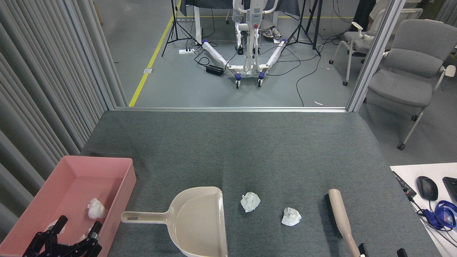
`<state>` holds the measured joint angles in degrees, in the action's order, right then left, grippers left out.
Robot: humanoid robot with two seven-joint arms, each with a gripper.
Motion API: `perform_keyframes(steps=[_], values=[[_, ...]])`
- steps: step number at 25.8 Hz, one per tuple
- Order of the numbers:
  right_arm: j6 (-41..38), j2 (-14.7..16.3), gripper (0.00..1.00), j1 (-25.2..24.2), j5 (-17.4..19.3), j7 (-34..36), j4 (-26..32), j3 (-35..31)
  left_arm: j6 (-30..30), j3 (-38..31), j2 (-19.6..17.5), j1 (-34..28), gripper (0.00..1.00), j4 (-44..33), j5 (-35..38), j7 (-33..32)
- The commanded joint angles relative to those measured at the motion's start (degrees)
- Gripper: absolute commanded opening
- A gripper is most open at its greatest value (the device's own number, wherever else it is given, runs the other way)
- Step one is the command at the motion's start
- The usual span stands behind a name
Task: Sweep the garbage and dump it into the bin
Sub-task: 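Move the left gripper up toward the beige dustpan handle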
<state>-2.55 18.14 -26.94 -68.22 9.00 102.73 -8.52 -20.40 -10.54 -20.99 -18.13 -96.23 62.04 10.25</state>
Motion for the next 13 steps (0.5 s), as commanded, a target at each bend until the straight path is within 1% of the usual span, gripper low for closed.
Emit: perform_keyframes(steps=[1,4,13], values=[[0.0,-0.1,0.98,0.0,-0.2,-0.2,-0.2,0.3,-0.4,0.0,0.1,0.0,0.99,0.0,0.0,0.0],[0.0,-0.1,0.98,0.0,-1.2,-0.2,-0.7,0.4,-0.6,0.0,0.1,0.0,0.99,0.0,0.0,0.1],[0.0,-0.2,0.98,0.0,-1.2,-0.2,-0.7,0.4,-0.6,-0.2,0.1,0.2,0.99,-0.1,0.0,0.6]])
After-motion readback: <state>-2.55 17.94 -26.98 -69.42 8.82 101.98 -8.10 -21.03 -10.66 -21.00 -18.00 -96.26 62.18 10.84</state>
